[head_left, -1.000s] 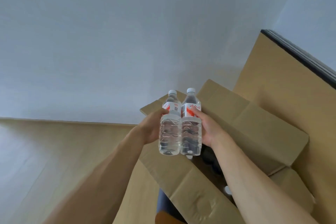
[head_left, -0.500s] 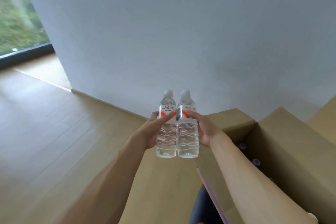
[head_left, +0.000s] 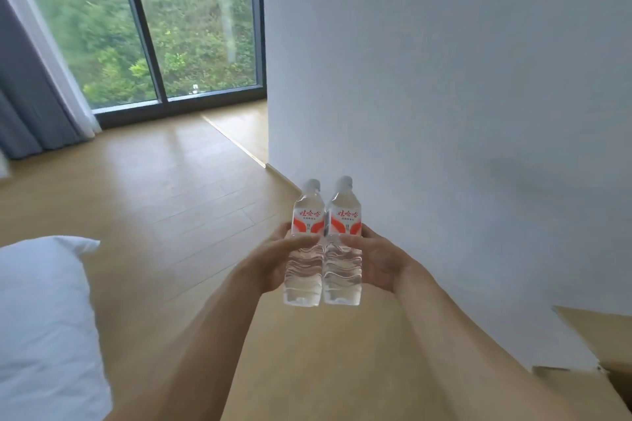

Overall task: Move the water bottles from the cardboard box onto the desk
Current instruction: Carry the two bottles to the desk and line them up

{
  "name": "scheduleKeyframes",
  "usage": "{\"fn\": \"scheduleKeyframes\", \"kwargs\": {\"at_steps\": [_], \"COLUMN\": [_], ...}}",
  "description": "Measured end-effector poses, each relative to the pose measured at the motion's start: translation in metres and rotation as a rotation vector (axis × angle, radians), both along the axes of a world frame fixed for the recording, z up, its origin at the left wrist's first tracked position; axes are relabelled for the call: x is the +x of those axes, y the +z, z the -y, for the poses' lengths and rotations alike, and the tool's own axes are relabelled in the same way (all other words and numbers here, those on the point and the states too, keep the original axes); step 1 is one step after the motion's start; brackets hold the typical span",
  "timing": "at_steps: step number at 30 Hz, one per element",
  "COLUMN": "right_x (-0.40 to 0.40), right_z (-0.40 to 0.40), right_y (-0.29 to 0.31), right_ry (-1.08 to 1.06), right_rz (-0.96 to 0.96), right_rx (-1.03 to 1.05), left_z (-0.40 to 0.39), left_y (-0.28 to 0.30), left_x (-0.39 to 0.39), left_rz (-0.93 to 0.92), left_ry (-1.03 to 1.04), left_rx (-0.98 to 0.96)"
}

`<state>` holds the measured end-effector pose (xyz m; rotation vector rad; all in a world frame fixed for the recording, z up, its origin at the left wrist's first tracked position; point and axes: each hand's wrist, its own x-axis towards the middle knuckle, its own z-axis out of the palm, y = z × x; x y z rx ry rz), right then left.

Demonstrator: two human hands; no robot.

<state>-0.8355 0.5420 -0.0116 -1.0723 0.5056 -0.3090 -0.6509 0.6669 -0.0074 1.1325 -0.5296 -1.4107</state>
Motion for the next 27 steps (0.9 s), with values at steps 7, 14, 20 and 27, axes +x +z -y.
{"fn": "scheduleKeyframes", "kwargs": {"at_steps": [7, 14, 20, 27], "right_x": [0.117, 0.216, 0.309, 0.400], "right_z": [-0.013, 0.005, 0.043, 0.116], "right_y": [-0.005, -0.009, -0.019, -0.014], "right_ry": [0.170, 0.341, 0.505, 0.662], "right_rz": [0.043, -0.002, 0.047, 0.050], "right_rx": [0.001, 0.047, 0.089, 0.091], "left_z": [-0.043, -0.046, -0.015, 0.048], "left_y": [-0.003, -0.008, -0.004, 0.003], "left_x": [0.093, 0.161, 0.226, 0.289], "left_rz": [0.014, 0.054, 0.124, 0.116], "left_ry": [0.196, 0.369, 0.469, 0.647], "left_rx": [0.052, 0.043, 0.051, 0.121]}}
